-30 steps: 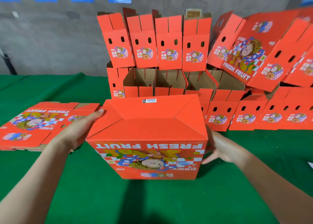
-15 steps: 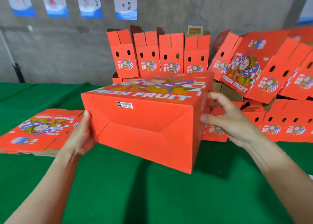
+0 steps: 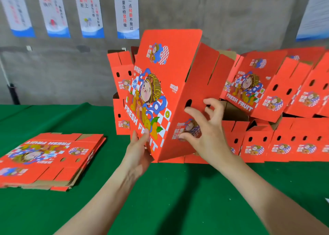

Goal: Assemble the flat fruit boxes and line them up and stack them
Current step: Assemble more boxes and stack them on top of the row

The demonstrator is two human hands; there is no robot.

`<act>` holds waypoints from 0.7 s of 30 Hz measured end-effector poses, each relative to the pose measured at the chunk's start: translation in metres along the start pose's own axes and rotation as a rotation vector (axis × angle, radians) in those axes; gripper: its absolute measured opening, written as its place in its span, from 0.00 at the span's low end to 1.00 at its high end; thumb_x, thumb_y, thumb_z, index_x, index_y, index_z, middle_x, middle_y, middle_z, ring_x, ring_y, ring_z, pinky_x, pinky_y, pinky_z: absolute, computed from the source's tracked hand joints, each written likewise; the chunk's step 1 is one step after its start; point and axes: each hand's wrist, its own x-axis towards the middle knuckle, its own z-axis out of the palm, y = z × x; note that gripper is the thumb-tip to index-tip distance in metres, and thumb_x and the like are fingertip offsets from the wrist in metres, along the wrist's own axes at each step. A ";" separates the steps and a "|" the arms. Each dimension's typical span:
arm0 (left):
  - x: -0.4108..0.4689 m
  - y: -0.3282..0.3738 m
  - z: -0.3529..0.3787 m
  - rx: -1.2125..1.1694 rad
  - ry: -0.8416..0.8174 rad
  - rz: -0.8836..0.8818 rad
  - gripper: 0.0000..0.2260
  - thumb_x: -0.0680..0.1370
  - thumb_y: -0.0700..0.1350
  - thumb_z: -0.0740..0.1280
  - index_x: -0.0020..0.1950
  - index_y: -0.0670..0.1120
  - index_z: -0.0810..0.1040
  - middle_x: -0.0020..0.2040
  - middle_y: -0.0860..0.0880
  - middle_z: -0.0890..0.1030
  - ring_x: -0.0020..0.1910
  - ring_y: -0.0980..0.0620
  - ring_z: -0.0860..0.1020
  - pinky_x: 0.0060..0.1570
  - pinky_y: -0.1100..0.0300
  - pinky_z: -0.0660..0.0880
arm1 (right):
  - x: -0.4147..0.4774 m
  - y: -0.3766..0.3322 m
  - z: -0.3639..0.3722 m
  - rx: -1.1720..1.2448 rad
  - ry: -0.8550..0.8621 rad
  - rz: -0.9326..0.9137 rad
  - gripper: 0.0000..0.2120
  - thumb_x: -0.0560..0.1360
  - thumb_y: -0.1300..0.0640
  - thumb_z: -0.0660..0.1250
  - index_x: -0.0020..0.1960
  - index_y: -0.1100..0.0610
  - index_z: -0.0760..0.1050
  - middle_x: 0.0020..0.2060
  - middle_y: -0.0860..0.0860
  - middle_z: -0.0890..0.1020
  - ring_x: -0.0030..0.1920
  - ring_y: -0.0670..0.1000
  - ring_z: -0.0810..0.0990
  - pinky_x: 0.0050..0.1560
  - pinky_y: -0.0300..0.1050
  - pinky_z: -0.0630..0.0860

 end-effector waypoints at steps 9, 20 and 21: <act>0.049 -0.008 0.011 -0.006 -0.126 0.075 0.17 0.80 0.47 0.60 0.70 0.52 0.68 0.62 0.46 0.80 0.57 0.46 0.80 0.47 0.44 0.80 | 0.022 0.005 0.026 0.026 0.074 0.068 0.33 0.60 0.47 0.80 0.62 0.54 0.72 0.74 0.56 0.48 0.74 0.57 0.54 0.73 0.51 0.56; 0.143 -0.008 0.101 0.879 -0.225 0.245 0.13 0.80 0.48 0.63 0.65 0.51 0.72 0.54 0.53 0.81 0.45 0.61 0.81 0.37 0.63 0.79 | 0.085 0.108 0.005 -0.018 0.295 0.209 0.28 0.61 0.51 0.81 0.55 0.58 0.73 0.71 0.58 0.52 0.68 0.50 0.57 0.65 0.27 0.51; 0.151 -0.014 0.109 0.964 -0.258 0.299 0.14 0.80 0.46 0.64 0.65 0.49 0.73 0.54 0.55 0.80 0.48 0.61 0.80 0.44 0.59 0.80 | 0.088 0.118 0.002 -0.047 0.304 0.232 0.28 0.61 0.52 0.81 0.55 0.58 0.73 0.71 0.59 0.52 0.69 0.53 0.58 0.66 0.32 0.54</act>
